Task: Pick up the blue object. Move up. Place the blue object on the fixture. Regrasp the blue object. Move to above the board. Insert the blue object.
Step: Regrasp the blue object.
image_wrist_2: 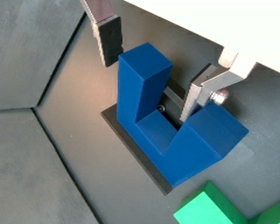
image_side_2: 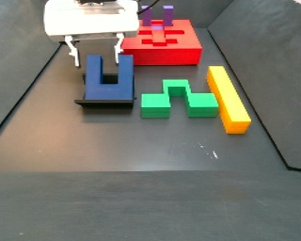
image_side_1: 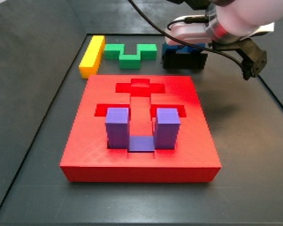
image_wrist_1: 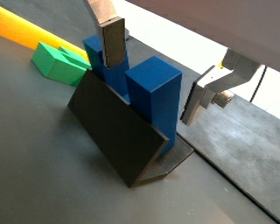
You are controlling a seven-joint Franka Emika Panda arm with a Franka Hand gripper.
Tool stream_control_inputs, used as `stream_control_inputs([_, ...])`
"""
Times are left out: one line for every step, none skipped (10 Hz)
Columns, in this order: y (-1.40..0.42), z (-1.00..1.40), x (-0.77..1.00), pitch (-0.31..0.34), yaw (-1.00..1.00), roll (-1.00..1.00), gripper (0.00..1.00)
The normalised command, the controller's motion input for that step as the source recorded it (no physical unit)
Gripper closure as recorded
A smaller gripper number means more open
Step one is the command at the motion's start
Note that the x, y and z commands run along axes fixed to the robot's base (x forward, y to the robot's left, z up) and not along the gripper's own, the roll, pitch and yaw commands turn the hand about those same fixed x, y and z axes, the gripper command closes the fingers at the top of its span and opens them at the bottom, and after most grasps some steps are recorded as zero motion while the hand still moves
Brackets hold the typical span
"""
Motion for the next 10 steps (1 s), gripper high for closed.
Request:
stream_control_inputs([0.0,-0.01,0.0,0.006,0.0,0.07,0.0])
stream_control_inputs([0.0,0.0,0.0,0.034,0.0,0.08,0.0])
stream_control_inputs([0.0,0.0,0.0,0.0,0.0,0.04,0.0])
stream_control_inputs([0.0,0.0,0.0,0.0,0.0,0.11,0.0])
stream_control_inputs([0.0,0.0,0.0,0.0,0.0,0.0,1.0])
stream_control_inputs([0.0,0.0,0.0,0.0,0.0,0.0,1.0])
stream_control_inputs([0.0,0.0,0.0,0.0,0.0,0.0,1.0])
stream_control_inputs([0.0,0.0,0.0,0.0,0.0,0.0,1.0])
stream_control_inputs([0.0,0.0,0.0,0.0,0.0,0.0,1.0])
stream_control_inputs([0.0,0.0,0.0,0.0,0.0,0.0,1.0])
